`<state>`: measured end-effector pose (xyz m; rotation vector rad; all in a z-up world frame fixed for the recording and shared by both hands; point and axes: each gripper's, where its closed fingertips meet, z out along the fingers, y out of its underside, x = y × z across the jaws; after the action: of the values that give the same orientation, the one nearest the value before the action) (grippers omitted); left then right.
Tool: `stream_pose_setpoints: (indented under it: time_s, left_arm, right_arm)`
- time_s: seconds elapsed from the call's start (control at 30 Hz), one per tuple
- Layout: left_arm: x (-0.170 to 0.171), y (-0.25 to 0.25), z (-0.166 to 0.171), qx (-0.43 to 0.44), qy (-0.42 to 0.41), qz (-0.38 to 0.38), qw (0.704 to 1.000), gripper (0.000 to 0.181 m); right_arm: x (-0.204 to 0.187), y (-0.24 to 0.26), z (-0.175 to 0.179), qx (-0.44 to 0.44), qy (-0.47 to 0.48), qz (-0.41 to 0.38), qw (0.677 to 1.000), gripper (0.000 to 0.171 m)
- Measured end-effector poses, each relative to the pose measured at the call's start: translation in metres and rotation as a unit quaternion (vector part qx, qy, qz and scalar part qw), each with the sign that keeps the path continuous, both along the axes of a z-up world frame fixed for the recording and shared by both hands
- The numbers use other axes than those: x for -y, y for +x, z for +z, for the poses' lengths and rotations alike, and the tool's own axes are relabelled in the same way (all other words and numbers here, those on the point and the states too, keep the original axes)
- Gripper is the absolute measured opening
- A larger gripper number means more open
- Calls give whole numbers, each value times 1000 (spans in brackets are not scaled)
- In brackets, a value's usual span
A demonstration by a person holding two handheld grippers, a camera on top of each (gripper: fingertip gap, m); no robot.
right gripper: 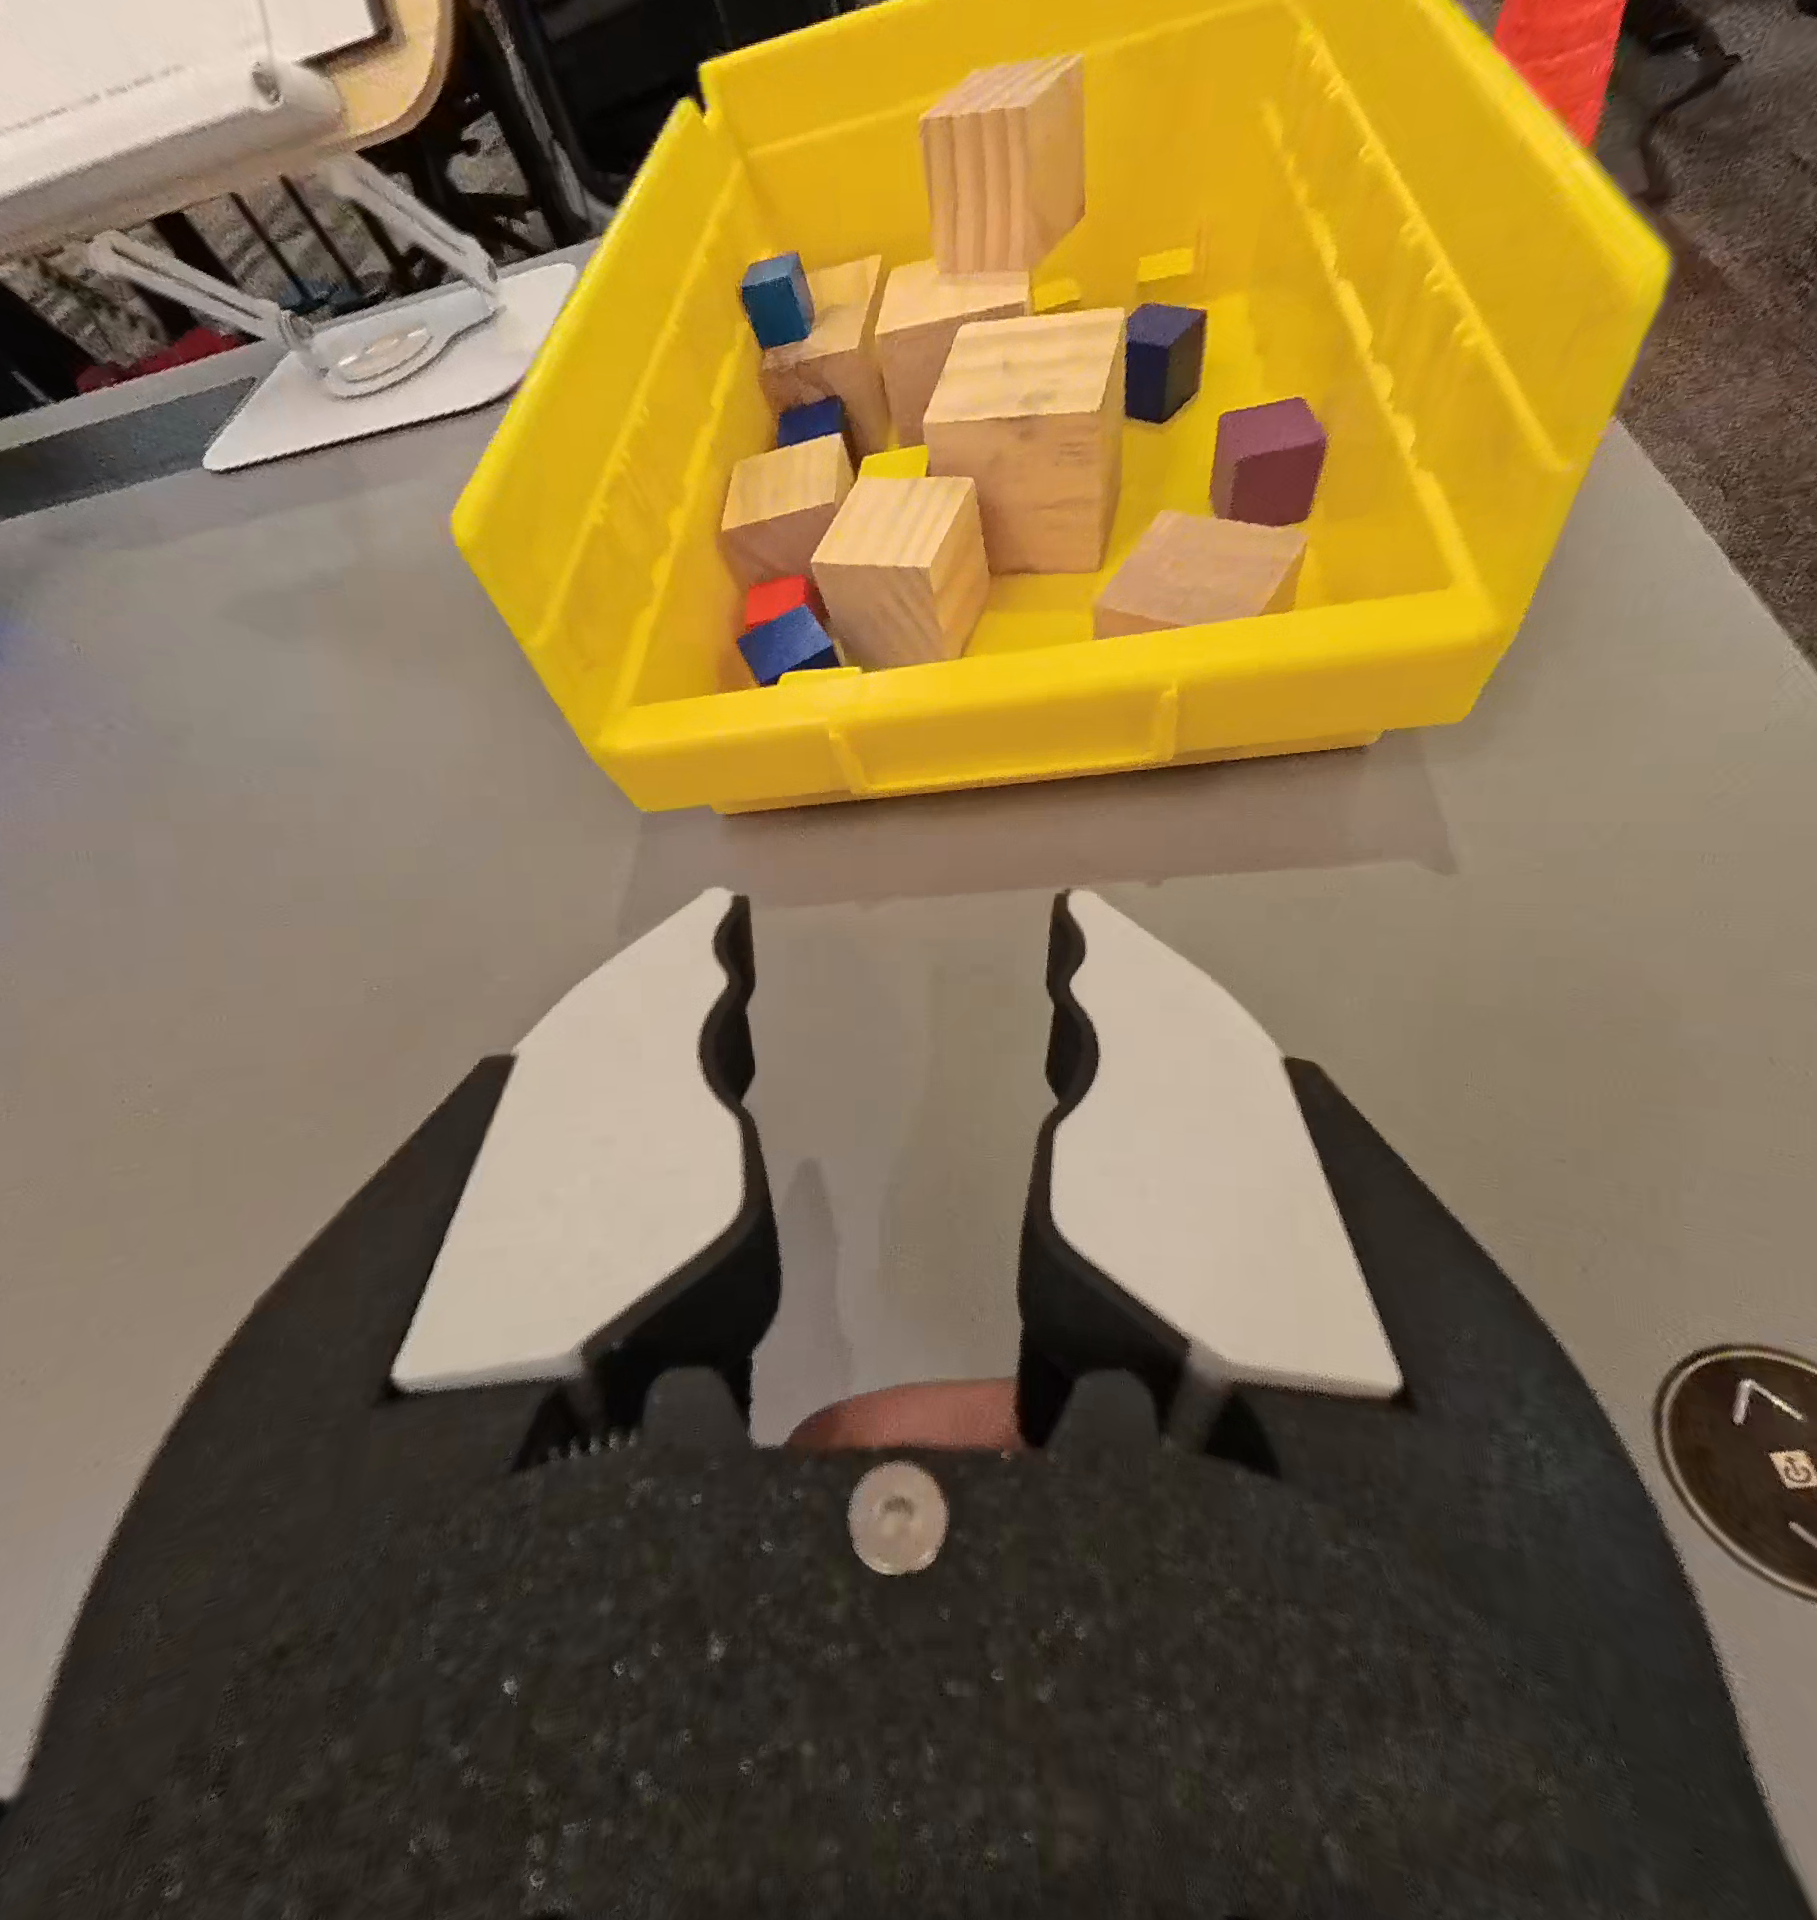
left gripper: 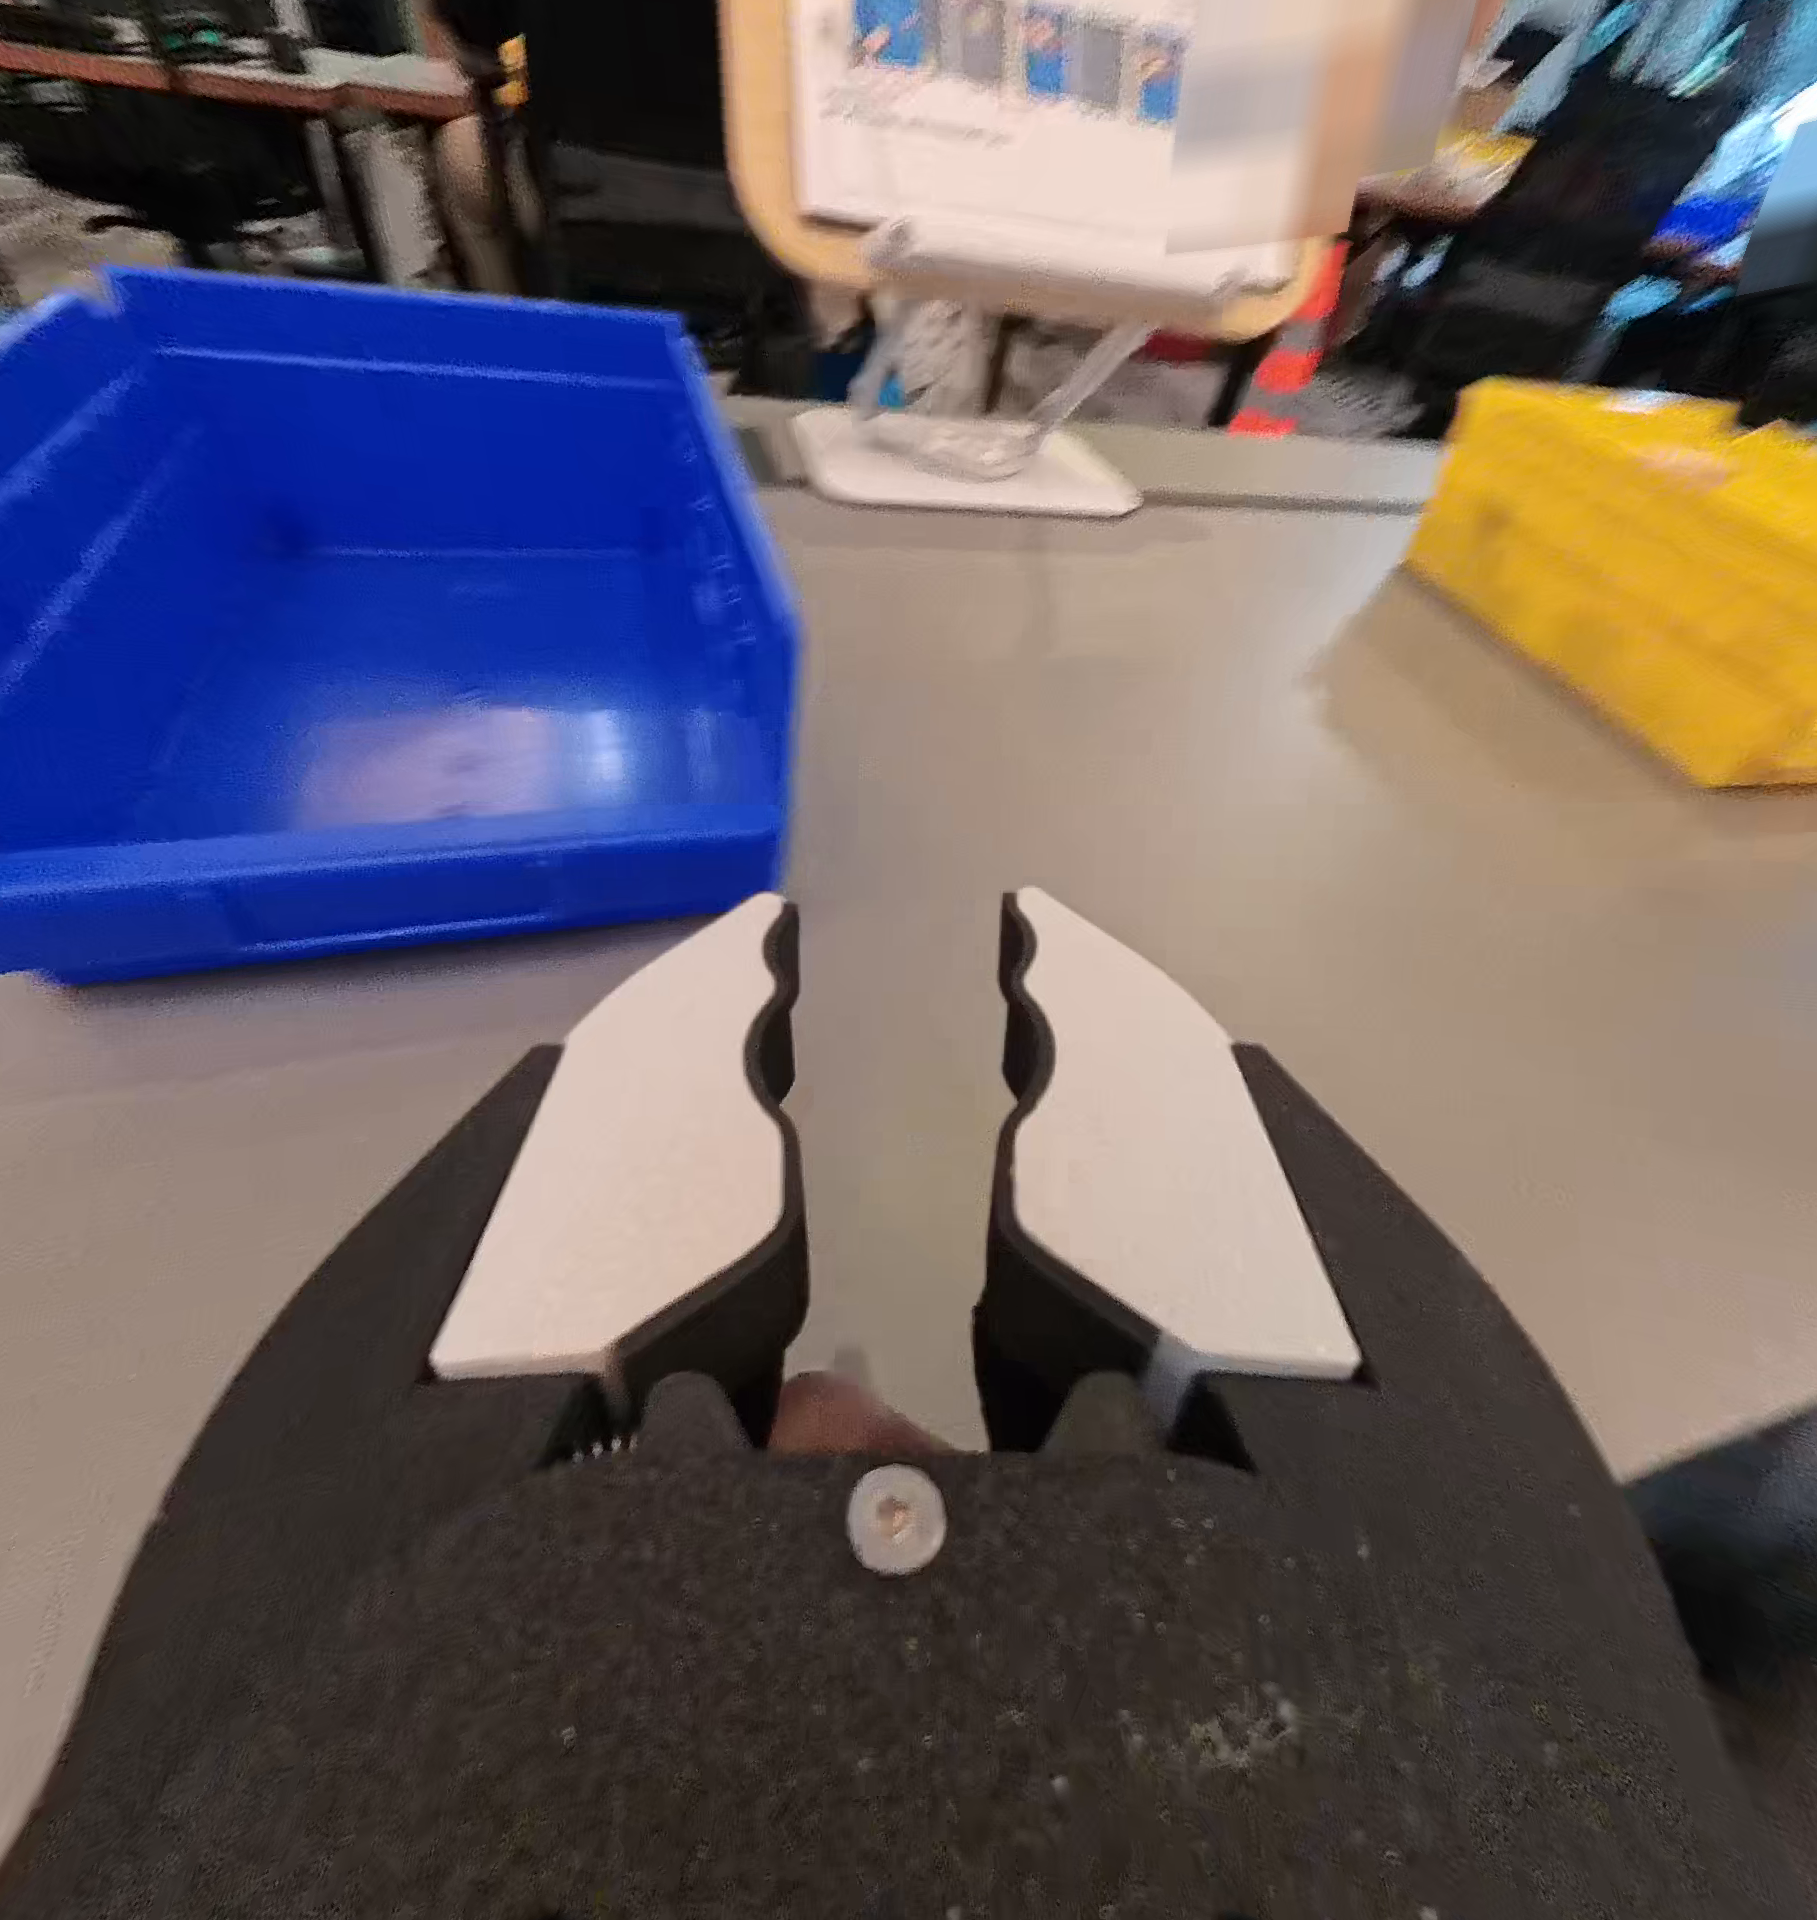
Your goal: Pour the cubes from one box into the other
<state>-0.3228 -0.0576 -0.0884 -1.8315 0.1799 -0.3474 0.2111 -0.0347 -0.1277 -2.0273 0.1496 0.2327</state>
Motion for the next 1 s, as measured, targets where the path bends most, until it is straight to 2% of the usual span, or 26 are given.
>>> stream_pose_setpoints:
  time_s: [0.1, 0.17, 0.27, 0.4, 0.53, 0.7, 0.73, 0.77, 0.8, 0.9, 1.0]
  left_arm:
    - [13, 78, 15, 44, -5, -87, 995, 36]
    - [18, 140, 16, 14, -16, -140, 990, 37]
    - [12, 231, 18, -18, -6, -182, 983, 36]
    - [-24, 344, -7, -29, -61, -200, 977, 39]
    - [-77, 424, -21, -40, -68, -174, 982, 46]
    - [-123, 474, -42, -54, -105, -136, 984, 44]
    - [-130, 473, -46, -65, -109, -113, 985, 34]
    - [-137, 467, -48, -74, -105, -86, 988, 19]
    - [-139, 464, -47, -82, -99, -76, 989, 16]
    - [-139, 454, -45, -92, -99, -56, 989, 10]
    - [-136, 439, -26, -75, -83, -49, 992, 6]
  right_arm:
    - [-9, 28, 11, 31, 13, -34, 999, 54]
    - [-18, 52, 25, 74, 28, -48, 996, 48]
    - [-29, 81, 41, 98, 38, -65, 992, 52]
    - [-48, 92, 54, 93, 64, -56, 992, 57]
    - [-67, 95, 31, 94, 32, -35, 994, 59]
    - [-92, 97, 1, 59, -6, -32, 998, 58]
    - [-96, 101, 0, 59, -3, -45, 997, 54]
    - [-98, 109, -1, 69, -2, -68, 995, 32]
    - [-96, 117, -3, 78, -10, -88, 993, 5]
    - [-92, 107, 3, 73, -8, -79, 994, 2]
    - [-87, 93, 30, 129, 24, -101, 986, 3]
